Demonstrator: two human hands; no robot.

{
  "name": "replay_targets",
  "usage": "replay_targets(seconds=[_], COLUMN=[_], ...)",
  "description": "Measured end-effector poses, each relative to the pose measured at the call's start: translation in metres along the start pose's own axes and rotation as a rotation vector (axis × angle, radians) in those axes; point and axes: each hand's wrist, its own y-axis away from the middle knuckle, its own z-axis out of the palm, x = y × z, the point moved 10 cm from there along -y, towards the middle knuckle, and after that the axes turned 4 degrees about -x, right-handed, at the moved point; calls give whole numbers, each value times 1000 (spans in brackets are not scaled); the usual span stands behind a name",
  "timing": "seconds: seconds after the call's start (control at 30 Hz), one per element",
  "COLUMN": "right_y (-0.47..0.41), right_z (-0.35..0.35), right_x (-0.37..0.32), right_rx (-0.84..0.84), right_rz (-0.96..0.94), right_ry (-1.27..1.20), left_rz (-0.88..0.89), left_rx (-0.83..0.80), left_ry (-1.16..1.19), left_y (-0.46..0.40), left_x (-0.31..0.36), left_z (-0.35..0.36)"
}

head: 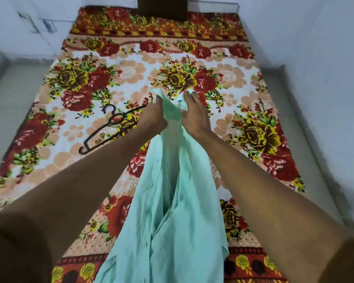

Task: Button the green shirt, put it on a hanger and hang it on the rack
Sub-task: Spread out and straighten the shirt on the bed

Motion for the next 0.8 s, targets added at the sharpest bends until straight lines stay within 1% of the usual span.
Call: replay_targets(seconds=[0.07, 0.17, 0.27, 0.33, 0.4, 0.43, 0.5, 0.57, 0.6, 0.63, 0.67, 0.7, 0.73, 0.8], right_y=[-24, -35, -29, -19, -6, 5, 33, 76, 99, 116, 131, 140, 146, 154], right_z=[47, 99, 146, 160, 156, 148, 118, 90, 90, 96, 110, 127, 151, 193], right_x=[30, 72, 110, 126, 132, 131, 117, 86, 69, 55, 41, 32, 29, 28], right_rx=[-95, -248, -403, -451, -394, -323, -66, 208, 273, 278, 224, 132, -6, -275], right_rz=[56, 169, 240, 268, 322, 358, 377, 298, 244, 184, 130, 107, 121, 183], right_ry=[40, 59, 92, 76, -14, -60, -55, 41, 60, 43, -12, -81, -136, -101], left_rz=[-14, -5, -60, -76, -51, -58, -89, -105, -114, -124, -131, -132, -139, -166], left_rx=[-43, -133, -296, -402, -468, -471, -385, -236, -197, -190, -207, -218, -229, -240], left_ry=[11, 40, 103, 232, 400, 519, 702, 767, 751, 715, 666, 635, 630, 612], left_y=[-35, -59, -64, -55, -43, -34, -11, 17, 33, 46, 63, 71, 79, 91], left_x=[-13, -19, -31, -38, -46, -55, -80, -106, -117, -125, -130, -134, -138, -143], left_z=[37, 88, 141, 162, 171, 170, 158, 142, 139, 139, 139, 143, 147, 155])
